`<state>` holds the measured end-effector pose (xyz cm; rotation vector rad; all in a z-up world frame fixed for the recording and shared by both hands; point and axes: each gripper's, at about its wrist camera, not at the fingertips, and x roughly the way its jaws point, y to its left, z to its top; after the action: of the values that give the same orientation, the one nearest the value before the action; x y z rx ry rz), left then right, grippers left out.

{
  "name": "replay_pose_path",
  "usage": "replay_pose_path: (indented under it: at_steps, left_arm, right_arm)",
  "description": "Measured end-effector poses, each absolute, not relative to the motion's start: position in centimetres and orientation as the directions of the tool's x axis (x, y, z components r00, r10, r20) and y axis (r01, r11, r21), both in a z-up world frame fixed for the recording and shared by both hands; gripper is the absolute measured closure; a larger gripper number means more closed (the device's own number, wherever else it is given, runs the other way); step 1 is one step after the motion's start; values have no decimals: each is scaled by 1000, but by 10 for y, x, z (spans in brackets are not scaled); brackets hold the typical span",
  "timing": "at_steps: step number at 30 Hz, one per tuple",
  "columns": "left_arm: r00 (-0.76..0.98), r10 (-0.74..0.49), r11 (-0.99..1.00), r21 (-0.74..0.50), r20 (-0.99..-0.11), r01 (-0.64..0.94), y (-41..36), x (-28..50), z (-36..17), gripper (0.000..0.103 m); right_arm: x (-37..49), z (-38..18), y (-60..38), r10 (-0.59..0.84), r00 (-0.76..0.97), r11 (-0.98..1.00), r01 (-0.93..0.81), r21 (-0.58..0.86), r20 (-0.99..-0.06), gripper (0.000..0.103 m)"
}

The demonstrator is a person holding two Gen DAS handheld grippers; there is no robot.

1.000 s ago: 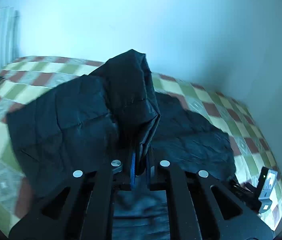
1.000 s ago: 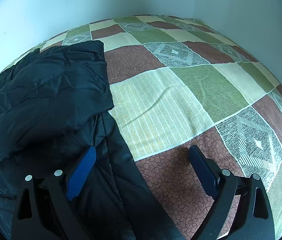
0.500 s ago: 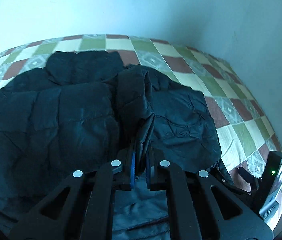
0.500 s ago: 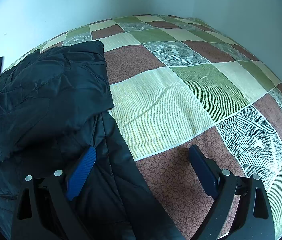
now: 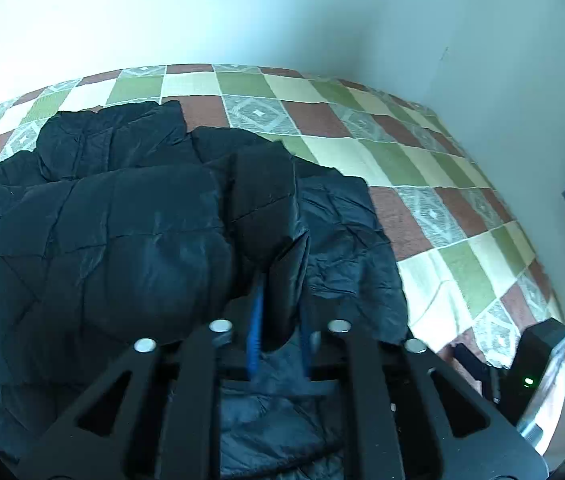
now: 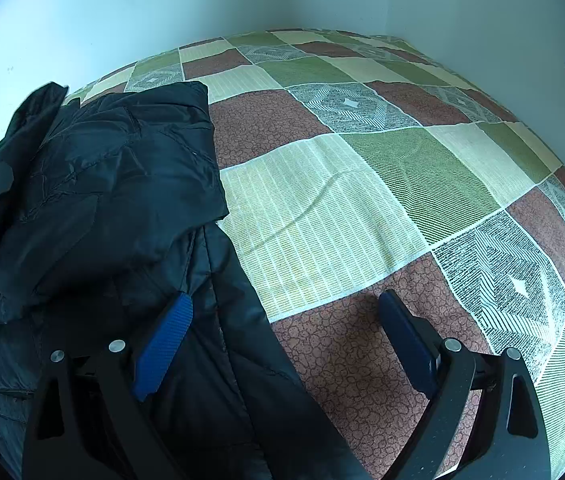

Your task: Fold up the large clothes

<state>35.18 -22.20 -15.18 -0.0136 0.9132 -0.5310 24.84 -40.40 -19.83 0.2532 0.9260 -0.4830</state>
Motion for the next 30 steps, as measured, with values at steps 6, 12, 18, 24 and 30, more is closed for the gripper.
replay_pose_path:
  at_steps: [6,12,18,24,30]
  left_arm:
    - [524,-468,862,-237,-712,448,-194,331,-120,50]
    - [643,-353,926,-154,-680,345,-109,317,-97,44]
    - [711,-120,991,-42,-693,127,3,326,-106,44]
    - [687,-21,999,-41,-726,-13,69,347,-125,44]
    - [670,-10,998,-51,-742,-41,88,363,-139,44]
  right_arm:
    - [249,-198,-405,-288,506,865,501,5,-813,11]
    - [249,-192,-405,-287,504,866,500,4,-815,11]
    - [243,-139,-376,-256,600,896,441,46,-758,11]
    - [291,-106,-330,-74,683,946,279,167,-727,11]
    - [354,-137,-312,22,612,941,255,224,-791,14]
